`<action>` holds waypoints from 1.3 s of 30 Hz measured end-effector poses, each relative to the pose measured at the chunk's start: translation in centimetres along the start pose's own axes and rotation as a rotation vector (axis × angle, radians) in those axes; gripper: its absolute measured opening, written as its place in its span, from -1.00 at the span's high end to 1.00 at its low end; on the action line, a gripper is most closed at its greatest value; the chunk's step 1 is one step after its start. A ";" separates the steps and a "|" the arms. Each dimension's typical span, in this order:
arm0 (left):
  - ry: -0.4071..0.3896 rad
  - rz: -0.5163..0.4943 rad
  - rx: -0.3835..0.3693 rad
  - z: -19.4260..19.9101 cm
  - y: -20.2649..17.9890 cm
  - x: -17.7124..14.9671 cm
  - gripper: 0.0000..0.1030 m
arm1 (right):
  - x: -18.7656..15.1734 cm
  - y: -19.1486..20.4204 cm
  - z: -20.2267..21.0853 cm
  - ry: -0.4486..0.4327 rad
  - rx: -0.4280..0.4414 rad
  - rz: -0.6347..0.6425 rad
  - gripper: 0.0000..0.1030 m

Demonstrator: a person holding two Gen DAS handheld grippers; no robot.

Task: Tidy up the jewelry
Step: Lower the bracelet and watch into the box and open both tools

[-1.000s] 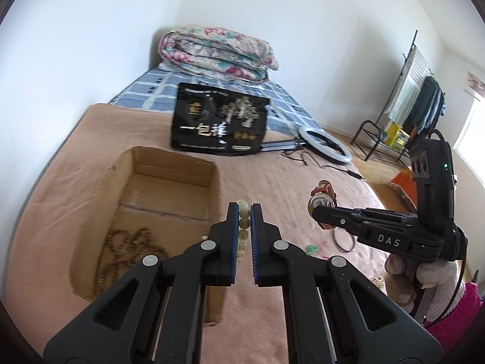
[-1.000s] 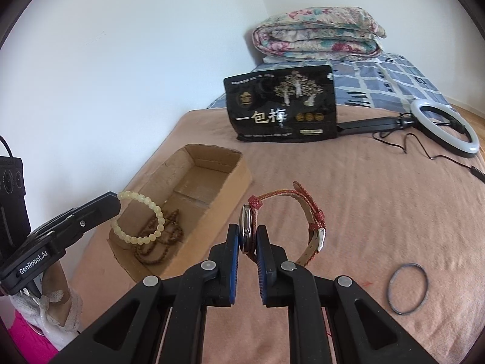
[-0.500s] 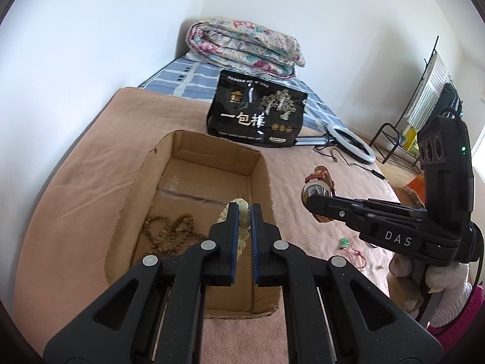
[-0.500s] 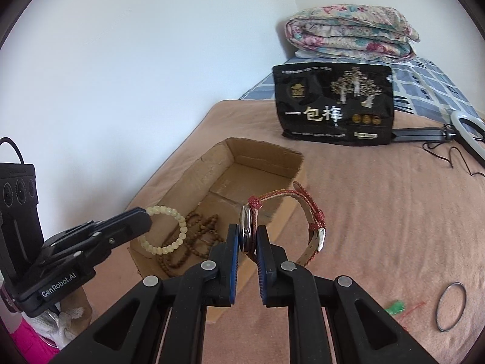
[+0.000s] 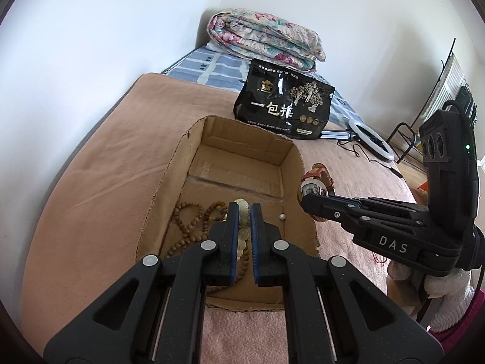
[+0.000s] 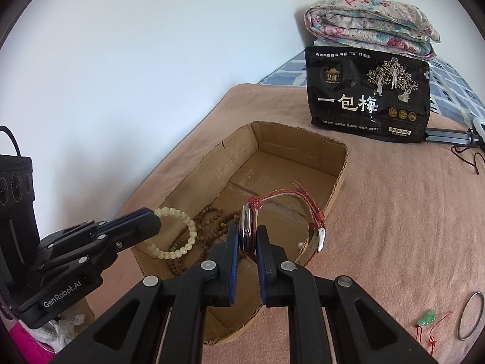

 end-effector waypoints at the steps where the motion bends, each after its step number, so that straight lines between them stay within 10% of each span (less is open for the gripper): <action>1: 0.003 0.002 0.002 0.0 0.1 0.0 0.90 | 0.0 0.0 0.0 0.001 -0.001 -0.001 0.83; 8: 0.007 -0.016 0.022 -0.3 -0.3 -0.1 0.90 | 0.1 0.2 -0.4 -0.002 -0.007 0.013 0.73; 19: -0.010 -0.023 0.060 0.0 -0.4 -0.1 0.41 | 1.1 -0.2 1.3 -0.096 -0.065 -0.016 -0.46; 39: -0.058 -0.086 0.056 2.2 -3.8 0.3 0.40 | 0.7 -1.3 6.9 -0.172 -0.125 -0.011 -0.92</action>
Point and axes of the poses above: each gripper's, at about its wrist camera, not at the fingertips, and z roughly against the way its jaws point, y to its left, x to its top, the point moved 2 cm from there along -z, roughly the way its jaws point, and after that the axes turned 1 degree about -x, right-handed, at the moved point
